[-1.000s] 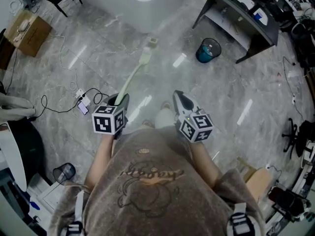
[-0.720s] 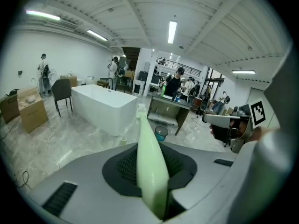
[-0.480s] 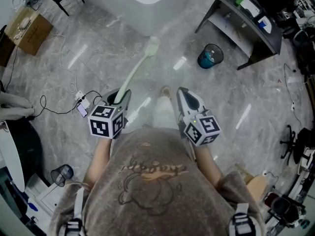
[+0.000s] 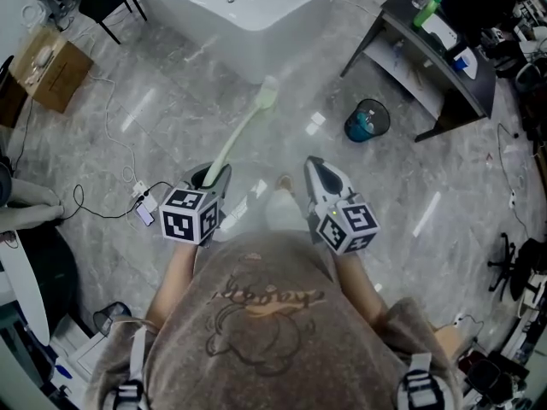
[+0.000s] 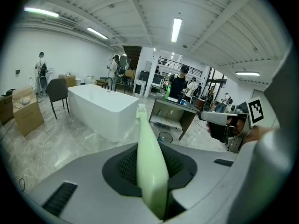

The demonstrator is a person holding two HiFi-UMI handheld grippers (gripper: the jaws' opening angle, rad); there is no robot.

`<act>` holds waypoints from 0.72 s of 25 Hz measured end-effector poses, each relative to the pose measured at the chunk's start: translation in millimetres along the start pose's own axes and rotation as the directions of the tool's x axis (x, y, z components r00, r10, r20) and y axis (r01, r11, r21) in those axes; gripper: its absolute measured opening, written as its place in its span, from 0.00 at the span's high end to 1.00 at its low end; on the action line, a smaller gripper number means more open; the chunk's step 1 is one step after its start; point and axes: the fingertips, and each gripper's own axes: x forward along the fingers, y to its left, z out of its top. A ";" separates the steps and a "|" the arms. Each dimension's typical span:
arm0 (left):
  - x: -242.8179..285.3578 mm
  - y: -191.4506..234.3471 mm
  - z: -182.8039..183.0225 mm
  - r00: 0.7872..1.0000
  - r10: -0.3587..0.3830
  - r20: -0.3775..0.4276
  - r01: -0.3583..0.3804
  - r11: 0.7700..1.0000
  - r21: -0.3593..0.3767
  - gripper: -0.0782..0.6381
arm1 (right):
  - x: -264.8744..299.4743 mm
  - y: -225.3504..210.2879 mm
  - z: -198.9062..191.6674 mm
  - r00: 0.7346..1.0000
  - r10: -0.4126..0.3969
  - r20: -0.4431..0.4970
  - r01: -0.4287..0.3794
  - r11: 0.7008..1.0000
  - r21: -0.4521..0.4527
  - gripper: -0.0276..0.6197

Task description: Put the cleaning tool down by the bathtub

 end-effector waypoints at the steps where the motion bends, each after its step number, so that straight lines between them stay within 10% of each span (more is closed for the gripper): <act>1: 8.8 1.1 8.5 1.000 -0.001 -0.002 0.001 1.000 0.003 0.78 | 6.8 -7.6 6.9 1.000 0.001 0.002 -0.001 1.000 -0.001 0.96; 18: 148.2 5.0 116.0 1.000 0.018 -0.014 -0.019 0.999 -0.036 0.78 | 103.2 -137.5 80.1 0.996 0.084 -0.019 -0.085 0.995 -0.045 0.96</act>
